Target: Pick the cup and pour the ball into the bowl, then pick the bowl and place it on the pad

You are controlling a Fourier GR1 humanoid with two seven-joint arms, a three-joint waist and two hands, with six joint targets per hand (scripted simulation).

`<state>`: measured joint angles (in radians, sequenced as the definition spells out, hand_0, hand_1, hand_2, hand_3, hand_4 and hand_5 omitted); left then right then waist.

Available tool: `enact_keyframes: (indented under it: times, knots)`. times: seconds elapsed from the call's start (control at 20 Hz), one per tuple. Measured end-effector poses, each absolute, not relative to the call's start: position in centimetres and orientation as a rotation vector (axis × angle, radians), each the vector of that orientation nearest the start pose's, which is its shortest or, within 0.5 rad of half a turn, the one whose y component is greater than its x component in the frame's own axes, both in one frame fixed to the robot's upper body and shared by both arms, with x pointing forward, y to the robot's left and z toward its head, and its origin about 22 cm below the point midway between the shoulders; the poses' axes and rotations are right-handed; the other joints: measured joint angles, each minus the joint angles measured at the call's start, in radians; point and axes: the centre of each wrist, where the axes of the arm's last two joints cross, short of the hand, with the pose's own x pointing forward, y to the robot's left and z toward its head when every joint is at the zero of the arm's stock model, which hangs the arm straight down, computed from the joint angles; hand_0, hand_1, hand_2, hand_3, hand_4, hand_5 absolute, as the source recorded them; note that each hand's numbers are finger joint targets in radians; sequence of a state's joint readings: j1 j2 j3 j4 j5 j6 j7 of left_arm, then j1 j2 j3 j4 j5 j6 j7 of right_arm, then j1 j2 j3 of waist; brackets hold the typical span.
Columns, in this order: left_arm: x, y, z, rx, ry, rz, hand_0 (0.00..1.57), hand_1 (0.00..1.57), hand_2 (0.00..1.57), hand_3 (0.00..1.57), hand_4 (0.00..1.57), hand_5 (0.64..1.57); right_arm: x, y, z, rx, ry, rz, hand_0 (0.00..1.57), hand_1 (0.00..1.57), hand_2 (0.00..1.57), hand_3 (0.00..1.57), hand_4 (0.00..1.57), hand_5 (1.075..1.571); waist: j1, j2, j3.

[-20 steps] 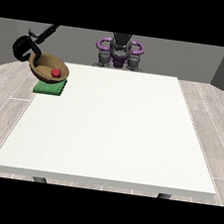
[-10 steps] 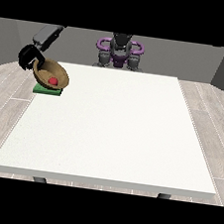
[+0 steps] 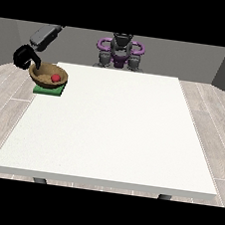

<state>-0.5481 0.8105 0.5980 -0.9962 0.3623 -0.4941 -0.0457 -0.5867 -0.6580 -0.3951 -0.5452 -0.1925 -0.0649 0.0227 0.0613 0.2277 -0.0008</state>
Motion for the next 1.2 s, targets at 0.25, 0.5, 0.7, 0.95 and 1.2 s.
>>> enact_keyframes:
  times: [0.25, 0.5, 0.7, 0.95, 1.2]
  knots:
    - [29.4, 51.8, 21.9, 0.231, -1.933, -0.021, 0.0, 0.0, 0.0, 0.0, 1.19, 1.563, 33.4, -47.6, 6.7, -0.547, -1.287, -0.419, 1.46, 1.46, 1.41, 0.83, 0.0, 1.532, -0.001, 0.008, 0.0008]
    - [29.2, 52.2, 21.8, 0.241, -1.958, -0.017, 0.0, 0.0, 0.0, 0.0, 1.19, 1.564, 34.2, -46.1, 5.8, -0.522, -1.331, -0.452, 1.38, 1.38, 1.34, 0.72, 0.0, 1.536, 0.005, 0.035, -0.0005]
    - [29.0, 52.4, 22.0, 0.238, -1.99, -0.022, 0.0, 0.0, 0.0, 0.0, 1.19, 1.568, 34.6, -46.4, 7.0, -0.555, -1.368, -0.453, 0.64, 0.64, 0.69, 1.01, 0.0, 1.469, 0.018, 0.065, -0.0001]
    - [29.4, 52.0, 22.5, 0.24, -2.002, -0.032, 0.0, 0.0, 0.0, 0.0, 1.21, 1.569, 35.5, -45.8, 7.8, -0.556, -1.356, -0.346, 0.0, 0.0, 0.0, 0.0, 0.0, 1.407, 0.031, 0.074, -0.0003]
    - [30.3, 50.0, 21.7, 0.208, -1.961, -0.053, 0.0, 0.0, 0.0, 0.0, 1.19, 1.569, 35.2, -46.3, 7.4, -0.552, -1.291, -0.282, 0.0, 0.0, 0.0, 0.0, 0.0, 1.383, 0.039, 0.02, 0.0015]
